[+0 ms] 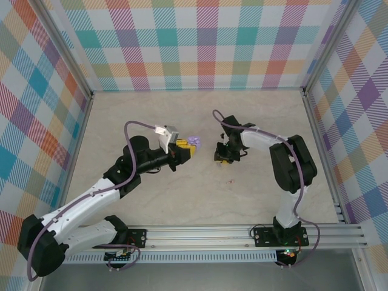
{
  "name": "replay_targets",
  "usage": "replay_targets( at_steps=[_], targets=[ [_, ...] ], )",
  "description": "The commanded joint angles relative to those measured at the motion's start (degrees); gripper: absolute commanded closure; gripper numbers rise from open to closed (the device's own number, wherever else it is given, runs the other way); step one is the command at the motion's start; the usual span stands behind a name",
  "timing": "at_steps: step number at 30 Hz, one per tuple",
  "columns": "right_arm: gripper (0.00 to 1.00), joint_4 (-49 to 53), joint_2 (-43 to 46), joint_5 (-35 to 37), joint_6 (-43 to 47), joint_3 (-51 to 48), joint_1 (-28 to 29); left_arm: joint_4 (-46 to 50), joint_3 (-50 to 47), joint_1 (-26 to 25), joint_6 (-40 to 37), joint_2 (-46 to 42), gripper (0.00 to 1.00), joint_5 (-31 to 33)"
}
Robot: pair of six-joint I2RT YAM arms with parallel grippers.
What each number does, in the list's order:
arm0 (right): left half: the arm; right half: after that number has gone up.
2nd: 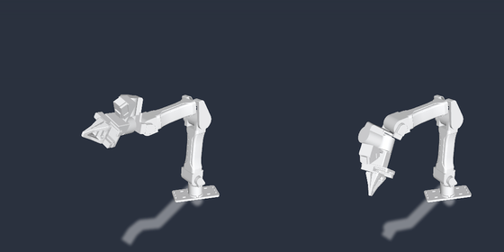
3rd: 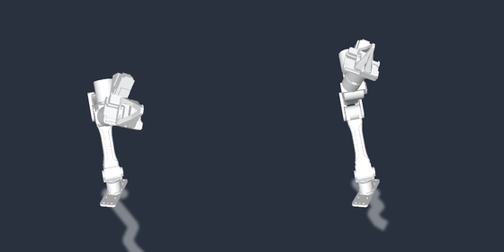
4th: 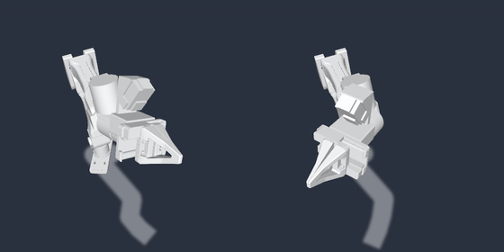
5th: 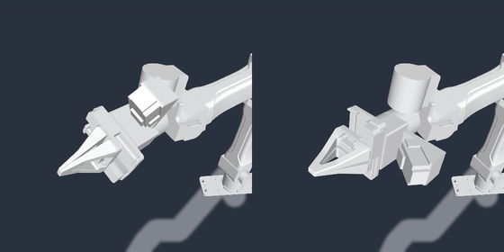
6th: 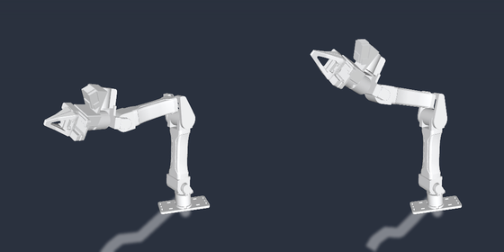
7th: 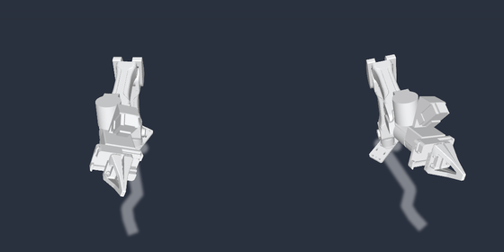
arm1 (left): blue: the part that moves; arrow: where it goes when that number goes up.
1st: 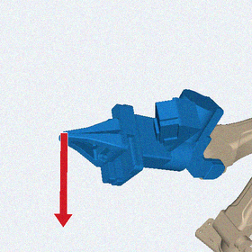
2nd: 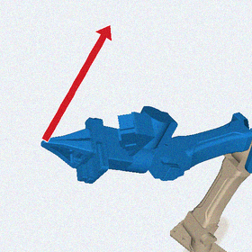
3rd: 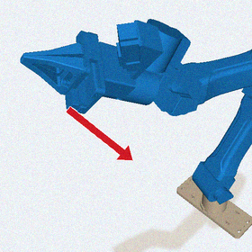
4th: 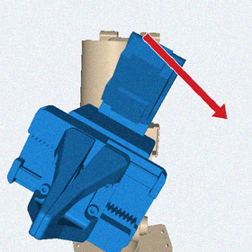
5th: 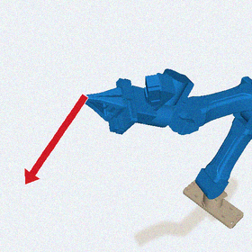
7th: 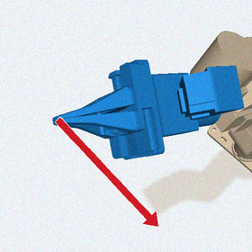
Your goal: Insert the wireless bluetooth earbuds into the charging case
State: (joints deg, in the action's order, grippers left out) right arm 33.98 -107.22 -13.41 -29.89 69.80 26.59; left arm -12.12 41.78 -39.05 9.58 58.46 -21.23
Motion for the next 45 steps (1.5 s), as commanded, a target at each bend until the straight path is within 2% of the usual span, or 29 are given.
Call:
replay_targets(
  at_steps=[1,7,19,25,30,37,45],
  targets=[
    [0.76,-6.25,5.04,-6.9,-1.22,-2.03,-1.47,-2.44,-0.75,-0.8,2.76,2.13,0.81,4.94],
    [0.76,-10.46,10.78,-12.36,-2.13,-4.73,-3.36,-5.47,-2.49,-0.83,3.42,5.38,0.81,7.83],
    [0.75,-14.62,23.92,-17.94,-3.48,-6.34,-4.44,-18.59,-10.26,-0.79,-0.3,6.26,0.82,9.95],
    [0.74,-19.5,28.33,-23.94,-6.01,-5.68,-4.4,-29.36,-14.47,-0.84,-1.88,7.23,0.81,8.31],
    [0.74,-24.92,31.3,-27.43,-7.91,-6.08,-4.19,-34.78,-15.58,-0.85,-3.48,8.29,0.81,6.4],
    [0.74,-30.23,33.17,-28.16,-8.32,-6.27,-1.95,-39.62,-14.33,-0.8,-3.88,10.99,0.82,1.03],
    [0.74,-34.25,33.66,-26.47,-8.2,-6.3,1.15,-43.73,-12.6,-0.84,-1.05,12.69,0.82,-0.92]
  ],
)
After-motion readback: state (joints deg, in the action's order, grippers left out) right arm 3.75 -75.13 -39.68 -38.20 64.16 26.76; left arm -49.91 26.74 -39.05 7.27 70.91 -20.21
